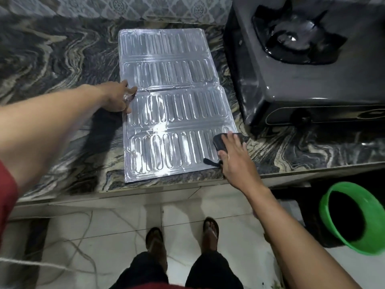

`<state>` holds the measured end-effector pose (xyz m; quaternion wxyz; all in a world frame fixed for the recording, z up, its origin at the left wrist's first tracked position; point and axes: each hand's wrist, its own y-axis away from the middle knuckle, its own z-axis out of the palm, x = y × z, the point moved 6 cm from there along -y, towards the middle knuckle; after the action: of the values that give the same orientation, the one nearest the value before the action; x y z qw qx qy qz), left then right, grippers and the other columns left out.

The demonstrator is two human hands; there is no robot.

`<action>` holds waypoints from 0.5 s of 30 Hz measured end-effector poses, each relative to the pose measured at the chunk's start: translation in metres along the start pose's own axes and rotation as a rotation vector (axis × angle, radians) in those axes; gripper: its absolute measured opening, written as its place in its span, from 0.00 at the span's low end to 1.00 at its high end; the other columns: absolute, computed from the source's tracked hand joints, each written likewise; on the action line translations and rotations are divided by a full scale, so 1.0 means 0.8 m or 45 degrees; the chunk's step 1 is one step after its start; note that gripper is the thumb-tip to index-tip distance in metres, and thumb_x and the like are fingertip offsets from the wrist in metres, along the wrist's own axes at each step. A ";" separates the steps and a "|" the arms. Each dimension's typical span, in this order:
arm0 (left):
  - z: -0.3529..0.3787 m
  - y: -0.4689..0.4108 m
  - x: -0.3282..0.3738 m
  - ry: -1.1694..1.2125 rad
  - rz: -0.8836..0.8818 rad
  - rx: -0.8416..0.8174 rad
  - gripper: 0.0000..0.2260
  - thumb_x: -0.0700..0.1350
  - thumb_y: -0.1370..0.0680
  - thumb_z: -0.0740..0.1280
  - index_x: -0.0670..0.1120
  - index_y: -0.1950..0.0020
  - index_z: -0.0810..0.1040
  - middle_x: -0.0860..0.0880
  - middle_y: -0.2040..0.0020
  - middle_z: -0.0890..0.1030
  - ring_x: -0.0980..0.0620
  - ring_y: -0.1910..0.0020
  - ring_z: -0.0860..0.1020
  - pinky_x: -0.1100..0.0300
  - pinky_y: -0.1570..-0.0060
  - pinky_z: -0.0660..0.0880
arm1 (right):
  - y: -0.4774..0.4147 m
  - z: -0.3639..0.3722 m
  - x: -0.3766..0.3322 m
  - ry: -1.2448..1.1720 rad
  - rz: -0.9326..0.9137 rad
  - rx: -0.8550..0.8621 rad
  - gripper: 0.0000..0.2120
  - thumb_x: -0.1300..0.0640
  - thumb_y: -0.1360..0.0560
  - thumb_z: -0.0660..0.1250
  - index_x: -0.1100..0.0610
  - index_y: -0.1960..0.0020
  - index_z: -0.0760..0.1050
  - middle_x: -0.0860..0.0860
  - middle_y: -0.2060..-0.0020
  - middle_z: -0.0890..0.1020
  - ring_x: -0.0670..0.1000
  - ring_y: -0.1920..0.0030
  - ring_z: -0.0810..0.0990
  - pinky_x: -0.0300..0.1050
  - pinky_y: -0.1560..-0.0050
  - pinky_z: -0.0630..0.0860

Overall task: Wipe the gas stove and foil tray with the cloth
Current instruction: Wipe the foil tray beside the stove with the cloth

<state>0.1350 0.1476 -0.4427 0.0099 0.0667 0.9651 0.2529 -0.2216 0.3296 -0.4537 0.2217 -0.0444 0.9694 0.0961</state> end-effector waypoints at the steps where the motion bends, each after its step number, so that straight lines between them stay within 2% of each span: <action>1: 0.000 -0.001 0.000 -0.013 -0.021 0.005 0.40 0.54 0.25 0.72 0.55 0.19 0.51 0.44 0.18 0.50 0.37 0.23 0.60 0.47 0.24 0.59 | 0.000 -0.004 0.001 -0.045 0.016 -0.011 0.26 0.52 0.16 0.54 0.56 0.21 0.53 0.53 0.20 0.50 0.51 0.20 0.44 0.50 0.22 0.40; 3: -0.001 0.004 0.005 -0.049 -0.062 0.026 0.39 0.51 0.24 0.71 0.57 0.20 0.52 0.43 0.19 0.53 0.37 0.24 0.62 0.44 0.26 0.63 | 0.006 -0.007 -0.002 -0.058 -0.006 -0.050 0.27 0.50 0.17 0.57 0.56 0.21 0.56 0.53 0.20 0.50 0.52 0.20 0.44 0.53 0.21 0.44; 4: 0.000 0.010 0.008 -0.074 -0.094 0.053 0.38 0.49 0.24 0.70 0.58 0.20 0.53 0.43 0.19 0.55 0.36 0.25 0.63 0.42 0.28 0.65 | 0.009 -0.010 -0.003 -0.038 -0.039 -0.037 0.27 0.48 0.18 0.59 0.57 0.22 0.59 0.54 0.20 0.53 0.54 0.20 0.47 0.54 0.21 0.48; 5: -0.001 0.019 0.015 -0.095 -0.131 0.095 0.37 0.47 0.24 0.69 0.58 0.20 0.54 0.44 0.19 0.56 0.37 0.25 0.63 0.40 0.28 0.65 | 0.012 -0.015 -0.003 -0.019 -0.065 -0.001 0.26 0.48 0.19 0.61 0.57 0.24 0.63 0.55 0.22 0.57 0.56 0.21 0.53 0.55 0.23 0.56; 7: 0.001 0.043 0.036 -0.103 -0.196 0.193 0.34 0.45 0.24 0.67 0.56 0.20 0.57 0.44 0.19 0.56 0.37 0.23 0.59 0.34 0.29 0.62 | 0.012 -0.026 -0.001 0.042 -0.115 0.082 0.22 0.53 0.22 0.65 0.58 0.29 0.72 0.56 0.30 0.67 0.57 0.29 0.67 0.53 0.32 0.70; 9: 0.004 0.069 0.073 -0.061 -0.153 0.339 0.29 0.48 0.22 0.65 0.51 0.22 0.62 0.41 0.21 0.60 0.37 0.23 0.60 0.33 0.30 0.62 | 0.009 -0.039 -0.007 0.067 -0.183 0.079 0.17 0.60 0.24 0.64 0.59 0.35 0.77 0.55 0.37 0.73 0.55 0.37 0.74 0.45 0.40 0.73; 11: 0.008 0.096 0.116 0.121 -0.030 0.473 0.25 0.49 0.21 0.66 0.48 0.24 0.68 0.39 0.23 0.64 0.38 0.25 0.64 0.38 0.30 0.65 | 0.004 -0.054 -0.011 -0.069 -0.141 0.037 0.13 0.64 0.25 0.62 0.60 0.43 0.79 0.52 0.46 0.77 0.52 0.46 0.76 0.33 0.51 0.70; 12: 0.012 0.109 0.139 0.278 0.025 0.497 0.24 0.48 0.21 0.67 0.48 0.25 0.70 0.40 0.23 0.66 0.39 0.25 0.66 0.41 0.29 0.66 | 0.001 -0.061 -0.010 -0.158 -0.096 0.018 0.11 0.64 0.25 0.62 0.59 0.46 0.80 0.50 0.50 0.79 0.51 0.50 0.77 0.32 0.56 0.69; 14: 0.017 0.136 0.187 0.581 0.123 0.471 0.23 0.49 0.21 0.68 0.51 0.27 0.72 0.46 0.25 0.70 0.45 0.27 0.69 0.49 0.28 0.66 | -0.004 -0.080 -0.009 -0.303 -0.038 0.046 0.10 0.61 0.26 0.63 0.55 0.50 0.81 0.50 0.55 0.83 0.52 0.53 0.80 0.41 0.58 0.72; 15: 0.016 0.147 0.211 0.695 0.174 0.426 0.23 0.51 0.22 0.69 0.53 0.27 0.72 0.49 0.26 0.72 0.48 0.27 0.70 0.52 0.28 0.66 | -0.006 -0.089 -0.009 -0.403 -0.016 0.061 0.09 0.60 0.27 0.64 0.53 0.51 0.81 0.49 0.57 0.84 0.50 0.55 0.80 0.42 0.59 0.73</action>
<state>-0.0172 0.2783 -0.3937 -0.2774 0.0618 0.9536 0.0995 -0.2446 0.3108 -0.3881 0.3733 -0.0295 0.9240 0.0772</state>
